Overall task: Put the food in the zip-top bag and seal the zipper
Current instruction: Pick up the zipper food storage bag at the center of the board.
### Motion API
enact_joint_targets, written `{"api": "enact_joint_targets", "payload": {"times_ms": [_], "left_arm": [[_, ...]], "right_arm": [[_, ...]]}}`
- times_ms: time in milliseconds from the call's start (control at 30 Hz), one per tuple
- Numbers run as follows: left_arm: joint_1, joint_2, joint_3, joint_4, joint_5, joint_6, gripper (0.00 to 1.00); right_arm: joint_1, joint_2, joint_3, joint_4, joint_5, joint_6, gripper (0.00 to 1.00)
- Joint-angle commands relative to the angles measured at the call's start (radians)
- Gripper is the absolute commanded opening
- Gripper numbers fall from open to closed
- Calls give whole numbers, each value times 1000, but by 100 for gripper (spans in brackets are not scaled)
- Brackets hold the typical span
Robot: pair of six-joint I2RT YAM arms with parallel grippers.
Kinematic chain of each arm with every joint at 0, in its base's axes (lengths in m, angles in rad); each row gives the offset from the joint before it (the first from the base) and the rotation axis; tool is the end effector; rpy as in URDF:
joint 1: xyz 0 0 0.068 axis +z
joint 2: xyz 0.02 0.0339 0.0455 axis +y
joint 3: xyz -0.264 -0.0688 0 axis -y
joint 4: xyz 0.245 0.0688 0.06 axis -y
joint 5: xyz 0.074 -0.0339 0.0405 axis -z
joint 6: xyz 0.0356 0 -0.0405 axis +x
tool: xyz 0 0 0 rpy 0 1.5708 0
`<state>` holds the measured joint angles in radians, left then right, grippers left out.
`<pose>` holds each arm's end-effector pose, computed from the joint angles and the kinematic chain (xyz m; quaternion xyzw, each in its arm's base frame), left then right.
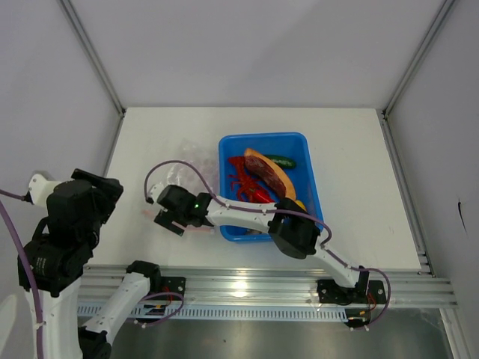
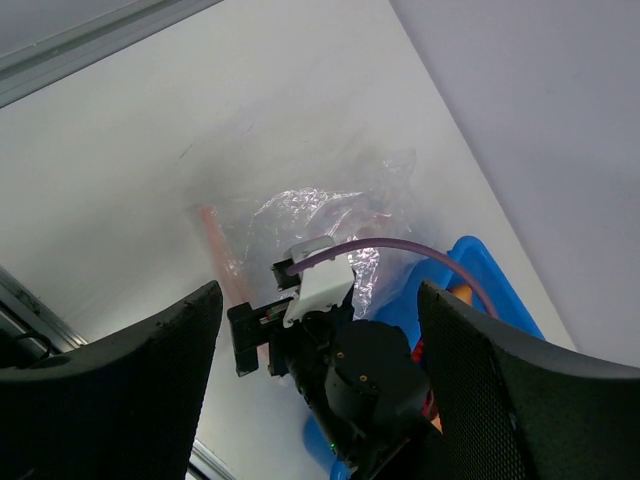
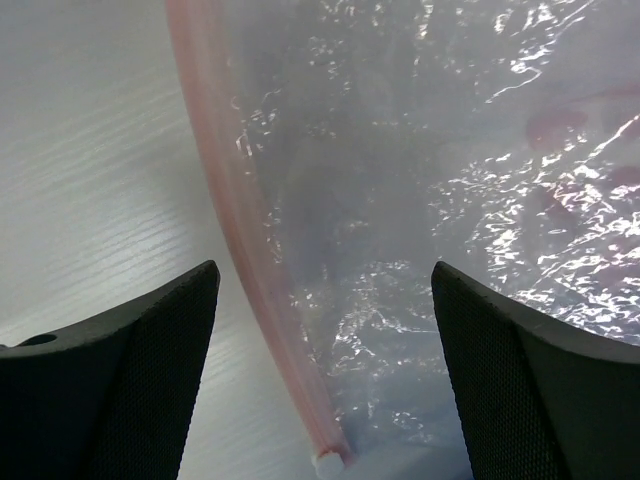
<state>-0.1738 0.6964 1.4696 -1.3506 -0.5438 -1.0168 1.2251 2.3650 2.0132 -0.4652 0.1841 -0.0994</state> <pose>0.0410 0.0115 0.4399 -0.4633 0.7204 -0.0619 0.5125 0.1869 0.4998 0.1910 -0.5426 0.7510 0.1233 0.3556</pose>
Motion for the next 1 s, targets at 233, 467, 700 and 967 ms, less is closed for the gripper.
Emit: {"api": "enact_joint_targets", "payload": {"times_ms": [233, 467, 700, 967], "left_arm": [[11, -15, -58, -197, 64, 44, 81], [11, -34, -58, -203, 79, 83, 81], [11, -20, -40, -202, 107, 107, 80], [11, -15, -57, -208, 123, 126, 80]], "right_arm": [[90, 79, 68, 100, 372, -51, 86], [91, 132, 38, 244, 589, -174, 82], [97, 194, 48, 405, 707, -313, 81], [88, 148, 51, 396, 704, -338, 0]]}}
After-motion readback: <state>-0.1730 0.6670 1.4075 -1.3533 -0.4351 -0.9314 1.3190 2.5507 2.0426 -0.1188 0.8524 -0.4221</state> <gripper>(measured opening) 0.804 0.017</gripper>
